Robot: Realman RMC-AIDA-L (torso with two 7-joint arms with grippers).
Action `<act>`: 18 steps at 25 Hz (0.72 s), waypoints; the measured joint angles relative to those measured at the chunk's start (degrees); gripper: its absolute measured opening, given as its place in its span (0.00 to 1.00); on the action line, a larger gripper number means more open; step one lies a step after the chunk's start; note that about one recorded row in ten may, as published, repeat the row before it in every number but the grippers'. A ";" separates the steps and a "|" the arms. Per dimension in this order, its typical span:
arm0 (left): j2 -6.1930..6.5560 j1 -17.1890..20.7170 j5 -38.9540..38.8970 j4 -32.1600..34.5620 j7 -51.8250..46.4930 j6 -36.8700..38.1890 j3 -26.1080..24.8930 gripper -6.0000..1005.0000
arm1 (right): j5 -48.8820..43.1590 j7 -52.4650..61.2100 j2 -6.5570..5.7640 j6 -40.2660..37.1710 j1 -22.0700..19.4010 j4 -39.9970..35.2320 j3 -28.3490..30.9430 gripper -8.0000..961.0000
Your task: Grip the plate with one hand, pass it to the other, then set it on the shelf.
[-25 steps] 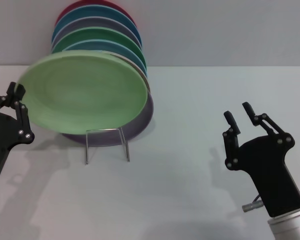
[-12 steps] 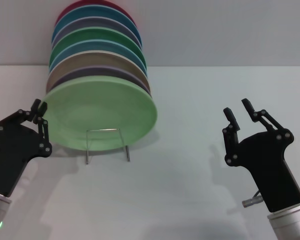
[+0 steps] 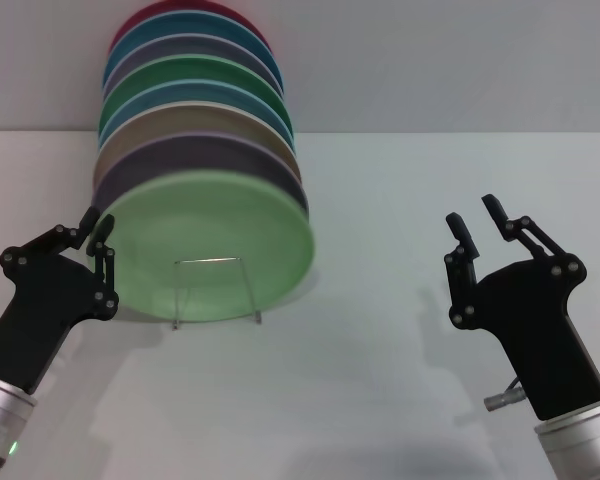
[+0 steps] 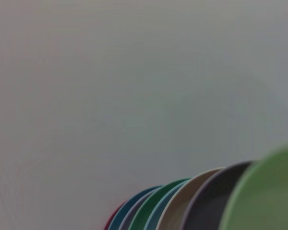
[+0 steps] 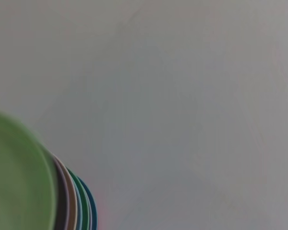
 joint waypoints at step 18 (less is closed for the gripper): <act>0.27 8.75 -0.52 -2.53 -4.23 9.55 0.31 0.52 | 6.31 16.12 -0.06 2.99 5.12 -5.98 10.78 0.30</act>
